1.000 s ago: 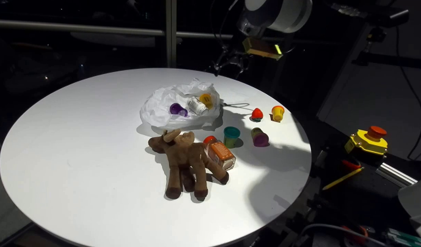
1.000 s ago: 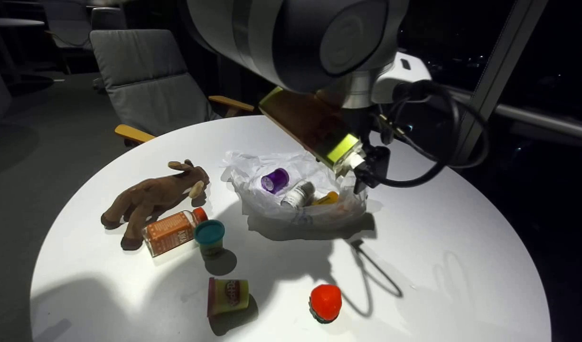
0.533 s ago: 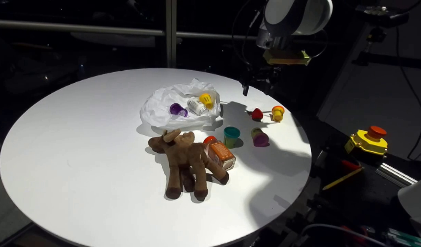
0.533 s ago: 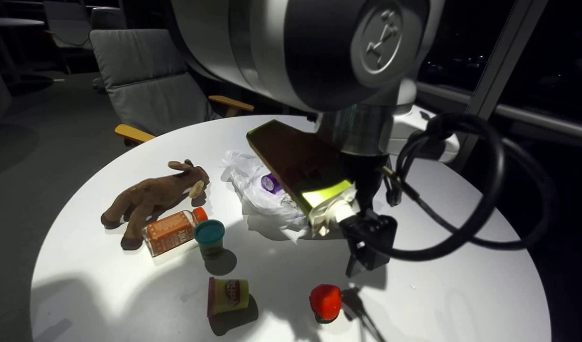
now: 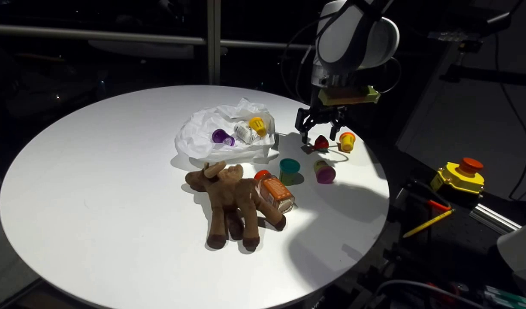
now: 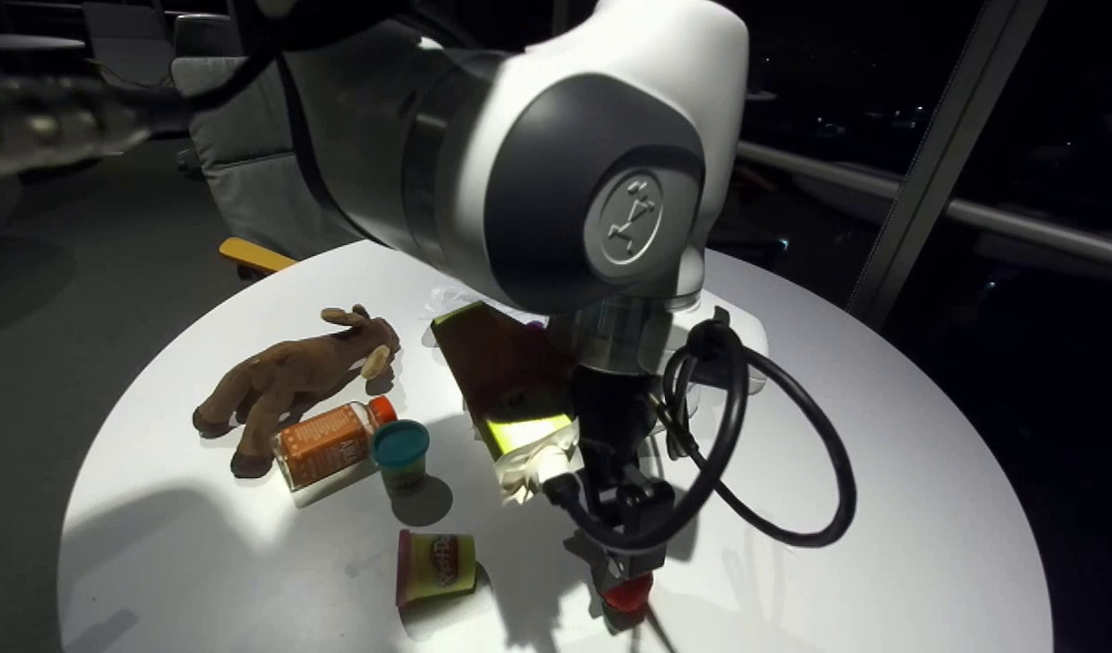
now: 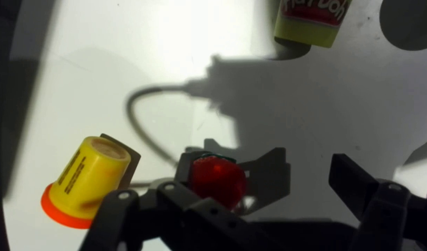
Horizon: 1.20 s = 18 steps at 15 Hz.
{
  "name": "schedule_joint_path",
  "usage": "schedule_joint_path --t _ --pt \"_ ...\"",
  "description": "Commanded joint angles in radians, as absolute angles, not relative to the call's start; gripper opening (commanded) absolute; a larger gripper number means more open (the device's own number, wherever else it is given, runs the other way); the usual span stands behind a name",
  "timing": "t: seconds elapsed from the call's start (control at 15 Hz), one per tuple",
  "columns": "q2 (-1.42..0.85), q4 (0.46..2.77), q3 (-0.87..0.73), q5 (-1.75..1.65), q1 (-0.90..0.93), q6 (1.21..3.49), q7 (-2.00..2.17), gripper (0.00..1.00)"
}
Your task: Put the objects on the table in the plastic bag
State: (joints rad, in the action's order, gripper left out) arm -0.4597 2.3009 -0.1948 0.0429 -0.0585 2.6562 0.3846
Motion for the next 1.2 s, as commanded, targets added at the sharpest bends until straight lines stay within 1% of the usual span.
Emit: schedule_joint_path --t 0.0,0.33,0.4,0.47,0.53,0.6,0.87,0.93,1.13 --pt "-0.510 2.261 -0.264 0.005 -0.001 2.656 0.471 1.00" --pt "-0.561 2.228 -0.278 0.032 0.000 2.667 0.484 1.00" --pt "-0.566 2.229 -0.273 0.039 0.001 2.674 0.489 0.75" --pt "-0.571 2.222 -0.274 0.040 0.001 2.668 0.492 0.73" --pt "-0.576 2.218 -0.273 0.044 0.000 2.664 0.495 0.66" --pt "-0.576 2.218 -0.274 0.044 0.001 2.660 0.498 0.56" --pt "-0.552 2.225 -0.296 0.029 0.016 2.657 0.521 0.27" --pt "-0.543 2.227 -0.304 0.023 0.021 2.656 0.528 0.25" --pt "-0.483 2.231 -0.335 0.004 0.048 2.645 0.540 0.26"
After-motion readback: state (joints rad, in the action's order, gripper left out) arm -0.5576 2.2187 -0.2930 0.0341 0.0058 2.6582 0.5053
